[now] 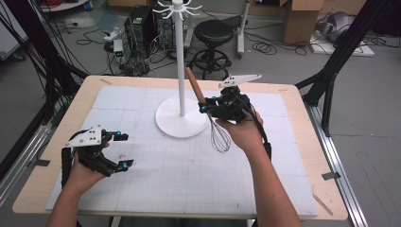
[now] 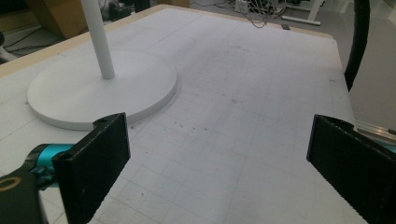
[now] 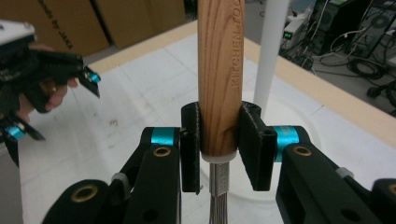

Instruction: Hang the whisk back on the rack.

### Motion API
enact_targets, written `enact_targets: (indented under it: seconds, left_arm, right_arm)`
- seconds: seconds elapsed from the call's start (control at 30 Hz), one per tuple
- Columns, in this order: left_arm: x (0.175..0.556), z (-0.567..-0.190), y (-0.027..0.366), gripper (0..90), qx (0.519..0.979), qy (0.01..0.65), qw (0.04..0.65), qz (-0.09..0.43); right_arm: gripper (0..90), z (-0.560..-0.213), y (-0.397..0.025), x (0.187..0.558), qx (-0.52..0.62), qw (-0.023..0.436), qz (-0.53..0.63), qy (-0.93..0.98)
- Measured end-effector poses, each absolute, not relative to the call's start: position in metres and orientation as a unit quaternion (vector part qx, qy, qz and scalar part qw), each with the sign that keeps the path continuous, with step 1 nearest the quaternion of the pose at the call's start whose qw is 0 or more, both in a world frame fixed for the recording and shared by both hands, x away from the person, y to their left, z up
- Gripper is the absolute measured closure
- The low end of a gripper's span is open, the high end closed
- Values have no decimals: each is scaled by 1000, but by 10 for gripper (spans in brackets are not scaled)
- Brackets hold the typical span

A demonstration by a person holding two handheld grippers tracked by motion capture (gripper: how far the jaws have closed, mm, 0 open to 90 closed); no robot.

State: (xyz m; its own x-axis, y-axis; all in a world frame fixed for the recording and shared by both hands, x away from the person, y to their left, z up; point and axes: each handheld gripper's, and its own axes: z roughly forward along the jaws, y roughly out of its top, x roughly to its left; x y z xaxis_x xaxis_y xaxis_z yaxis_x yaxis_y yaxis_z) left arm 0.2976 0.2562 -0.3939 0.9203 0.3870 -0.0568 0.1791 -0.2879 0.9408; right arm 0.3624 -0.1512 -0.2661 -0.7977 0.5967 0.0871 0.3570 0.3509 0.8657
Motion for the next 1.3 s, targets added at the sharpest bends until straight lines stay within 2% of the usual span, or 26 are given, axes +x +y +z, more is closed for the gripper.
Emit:
enact_targets:
  seconds: [0.63, 1.3]
  left_arm:
    - [298, -395, 255, 66, 801, 178, 565, 88]
    - [299, -397, 255, 66, 802, 179, 564, 87]
  right_arm:
    - [709, -212, -172, 385, 232, 117, 516, 816]
    - [710, -173, -185, 408, 252, 155, 530, 795]
